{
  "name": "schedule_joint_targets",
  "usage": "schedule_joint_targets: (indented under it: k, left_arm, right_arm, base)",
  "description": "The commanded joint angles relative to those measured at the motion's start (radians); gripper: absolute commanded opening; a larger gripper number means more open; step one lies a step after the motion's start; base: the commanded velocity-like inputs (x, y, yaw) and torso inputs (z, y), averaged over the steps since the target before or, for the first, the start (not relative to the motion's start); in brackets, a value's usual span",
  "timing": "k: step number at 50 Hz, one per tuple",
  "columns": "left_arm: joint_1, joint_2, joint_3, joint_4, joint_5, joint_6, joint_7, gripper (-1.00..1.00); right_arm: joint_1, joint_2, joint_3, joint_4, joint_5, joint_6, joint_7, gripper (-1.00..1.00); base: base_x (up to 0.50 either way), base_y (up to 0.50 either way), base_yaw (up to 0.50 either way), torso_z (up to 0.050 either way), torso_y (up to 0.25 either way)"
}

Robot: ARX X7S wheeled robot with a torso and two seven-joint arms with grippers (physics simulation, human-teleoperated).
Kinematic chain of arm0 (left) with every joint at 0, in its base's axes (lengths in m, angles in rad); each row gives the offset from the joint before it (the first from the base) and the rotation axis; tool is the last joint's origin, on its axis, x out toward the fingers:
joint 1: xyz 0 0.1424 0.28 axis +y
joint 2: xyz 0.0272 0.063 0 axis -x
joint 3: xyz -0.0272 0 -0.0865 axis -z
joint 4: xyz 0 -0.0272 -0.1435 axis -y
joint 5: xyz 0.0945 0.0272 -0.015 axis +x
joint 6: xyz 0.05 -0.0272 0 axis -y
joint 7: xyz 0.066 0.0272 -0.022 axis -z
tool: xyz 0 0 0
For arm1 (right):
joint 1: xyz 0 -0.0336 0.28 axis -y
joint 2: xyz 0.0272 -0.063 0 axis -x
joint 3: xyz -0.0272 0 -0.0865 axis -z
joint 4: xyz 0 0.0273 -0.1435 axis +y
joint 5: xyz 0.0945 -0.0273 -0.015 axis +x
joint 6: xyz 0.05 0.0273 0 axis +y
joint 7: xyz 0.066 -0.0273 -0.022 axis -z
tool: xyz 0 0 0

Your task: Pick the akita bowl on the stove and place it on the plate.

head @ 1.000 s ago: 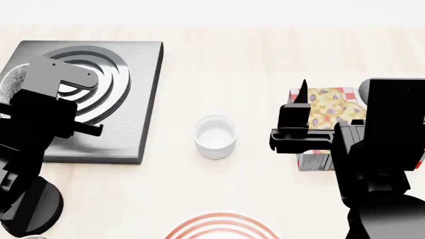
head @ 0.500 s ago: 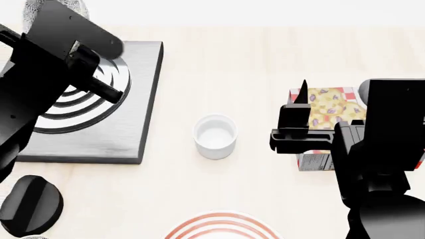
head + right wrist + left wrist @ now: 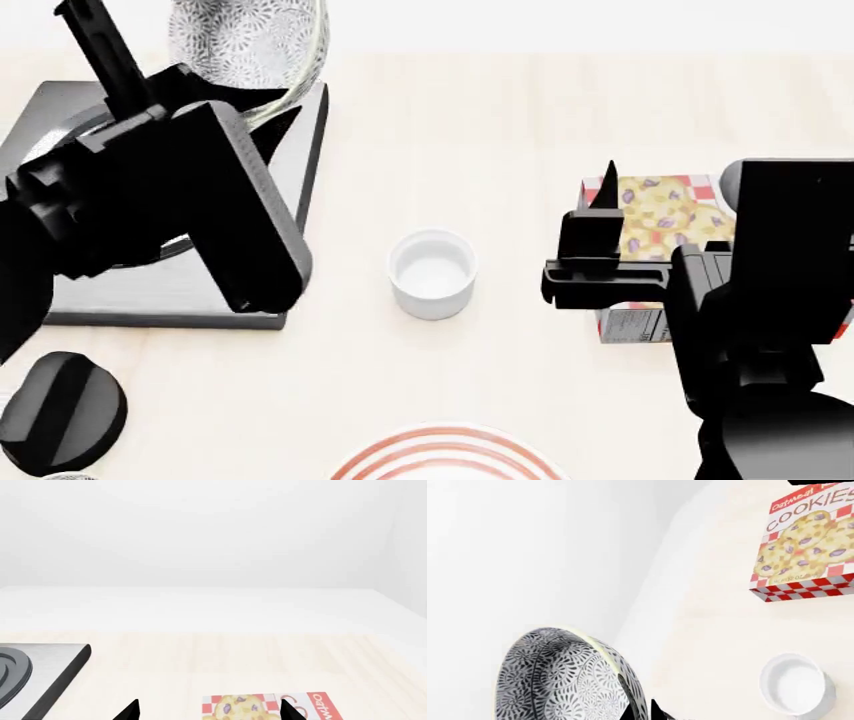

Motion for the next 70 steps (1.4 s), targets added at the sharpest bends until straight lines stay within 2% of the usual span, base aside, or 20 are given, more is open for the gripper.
schedule_joint_targets:
  k: [1, 22, 27, 33, 52, 70]
  left_arm:
    - [-0.063, -0.076, 0.108, 0.165, 0.067, 0.064, 0.106, -1.0]
    - [-0.106, -0.154, 0.225, 0.369, 0.083, 0.063, 0.254, -1.0]
    - [-0.1, -0.168, 0.284, 0.415, 0.114, 0.062, 0.277, -1.0]
    - [-0.093, -0.161, 0.342, 0.471, 0.138, 0.043, 0.297, -1.0]
    - [-0.106, -0.115, 0.421, 0.544, 0.15, -0.014, 0.357, -1.0]
    - [-0.086, -0.062, 0.474, 0.568, 0.179, -0.057, 0.347, -1.0]
  right_arm:
    - [-0.003, 0.003, -0.004, 0.005, 0.001, -0.009, 0.001, 1.0]
    - [0.003, 0.007, -0.01, 0.006, 0.008, -0.007, 0.01, 1.0]
    - [0.002, 0.008, -0.009, 0.005, 0.01, -0.007, 0.011, 1.0]
    - [0.001, 0.009, -0.008, 0.002, 0.014, -0.006, 0.013, 1.0]
    - [0.003, 0.012, -0.009, 0.003, 0.022, -0.006, 0.02, 1.0]
    - [0.0, 0.015, -0.011, 0.0, 0.029, -0.008, 0.026, 1.0]
  base:
    - [0.0, 0.0, 0.0, 0.0, 0.0]
    - [0.0, 0.0, 0.0, 0.0, 0.0]
    - [0.0, 0.0, 0.0, 0.0, 0.0]
    - [0.0, 0.0, 0.0, 0.0, 0.003]
    - [0.0, 0.0, 0.0, 0.0, 0.0]
    - [0.0, 0.0, 0.0, 0.0, 0.0]
